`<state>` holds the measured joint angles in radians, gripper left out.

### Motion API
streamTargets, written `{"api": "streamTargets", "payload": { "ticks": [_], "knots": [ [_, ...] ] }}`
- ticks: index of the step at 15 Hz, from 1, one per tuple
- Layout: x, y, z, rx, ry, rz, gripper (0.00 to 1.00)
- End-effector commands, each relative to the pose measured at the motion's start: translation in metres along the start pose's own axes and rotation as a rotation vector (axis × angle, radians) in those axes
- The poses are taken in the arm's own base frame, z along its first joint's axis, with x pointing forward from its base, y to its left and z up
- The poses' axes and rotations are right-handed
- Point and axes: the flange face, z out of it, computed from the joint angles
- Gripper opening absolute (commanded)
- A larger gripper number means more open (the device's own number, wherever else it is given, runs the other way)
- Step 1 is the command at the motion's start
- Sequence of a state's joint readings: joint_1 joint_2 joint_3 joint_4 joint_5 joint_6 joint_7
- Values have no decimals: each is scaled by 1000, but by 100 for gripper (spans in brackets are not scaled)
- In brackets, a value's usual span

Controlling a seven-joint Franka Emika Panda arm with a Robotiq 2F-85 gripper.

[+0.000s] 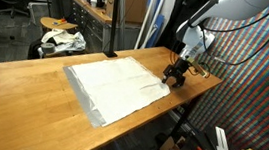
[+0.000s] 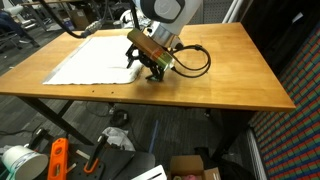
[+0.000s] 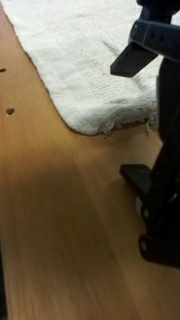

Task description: Fold the cloth once

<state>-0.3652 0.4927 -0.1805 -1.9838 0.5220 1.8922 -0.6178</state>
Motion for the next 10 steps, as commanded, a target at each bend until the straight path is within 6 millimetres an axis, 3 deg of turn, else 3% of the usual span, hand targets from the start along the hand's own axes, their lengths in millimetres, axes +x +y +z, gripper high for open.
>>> {"api": "streamTargets", "payload": {
  "ticks": [1,10],
  "knots": [
    [-14,-2,3,-62,-55,-51,100],
    [-38,-17,10,-50,9,-86,100]
  ]
}}
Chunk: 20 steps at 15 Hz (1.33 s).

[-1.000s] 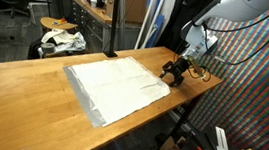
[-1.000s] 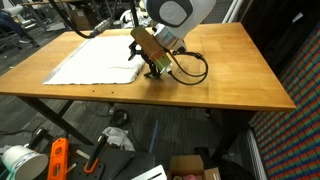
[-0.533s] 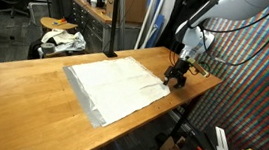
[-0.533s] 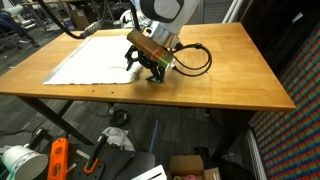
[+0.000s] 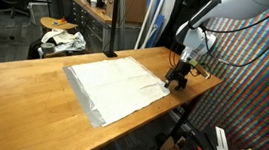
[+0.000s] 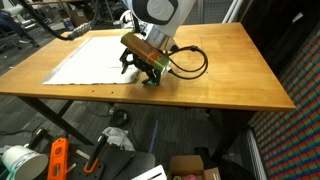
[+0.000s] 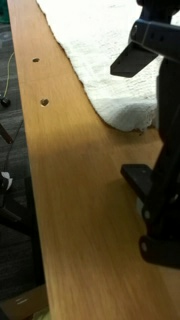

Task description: Fold the cloth once

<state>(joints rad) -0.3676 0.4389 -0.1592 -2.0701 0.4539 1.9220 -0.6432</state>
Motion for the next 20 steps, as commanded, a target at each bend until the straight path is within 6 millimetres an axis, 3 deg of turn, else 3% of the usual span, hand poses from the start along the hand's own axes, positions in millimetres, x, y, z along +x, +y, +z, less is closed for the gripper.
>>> {"api": "streamTargets", "payload": {
  "ticks": [1,7,15,16,18,20],
  "knots": [
    [-20,-14,-2,-8,70,-38,100],
    [-26,-36,-6,-21,210,-35,100],
    [-26,-52,0,17,142,-39,100],
    [-26,-52,0,21,138,-40,75],
    [-27,-53,2,37,125,-39,68],
    [-27,-53,3,62,130,-35,50]
  ]
}}
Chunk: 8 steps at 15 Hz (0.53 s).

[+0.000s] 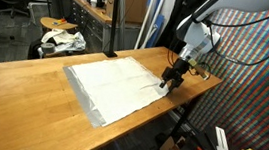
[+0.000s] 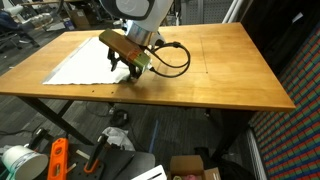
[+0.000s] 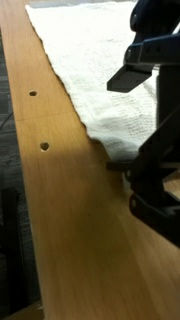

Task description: Fold the cloth once

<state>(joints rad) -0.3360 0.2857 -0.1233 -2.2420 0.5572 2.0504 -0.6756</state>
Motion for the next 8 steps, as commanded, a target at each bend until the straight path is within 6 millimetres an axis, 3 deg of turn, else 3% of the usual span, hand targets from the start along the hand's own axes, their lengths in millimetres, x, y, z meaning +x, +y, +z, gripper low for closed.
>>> {"api": "streamTargets", "payload": {
  "ticks": [1,6,8],
  "knots": [
    [-2,-7,-3,52,13,14,42],
    [3,-7,-1,82,24,44,7],
    [4,-6,-2,87,32,51,2]
  ]
}}
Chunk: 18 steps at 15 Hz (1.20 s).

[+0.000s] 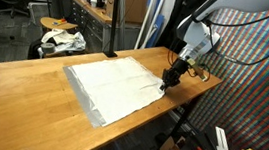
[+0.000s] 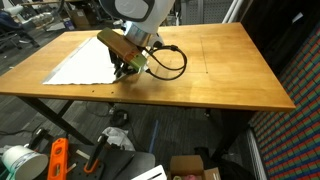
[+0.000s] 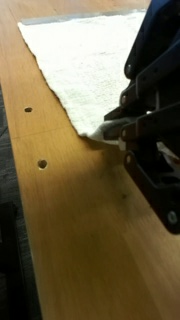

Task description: Fold the cloth once

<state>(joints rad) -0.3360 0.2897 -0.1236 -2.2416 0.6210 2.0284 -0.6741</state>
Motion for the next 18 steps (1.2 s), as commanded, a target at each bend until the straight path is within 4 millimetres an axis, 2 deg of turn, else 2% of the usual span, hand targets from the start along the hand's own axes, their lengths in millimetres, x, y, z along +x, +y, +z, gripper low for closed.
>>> {"api": "streamTargets", "payload": {
  "ticks": [1,4,10,18],
  "knots": [
    [5,-3,-5,29,21,20,1],
    [5,-5,-9,13,30,13,5],
    [-5,-28,-12,-57,95,-50,4],
    [-26,-60,12,-271,155,-173,4]
  ]
}}
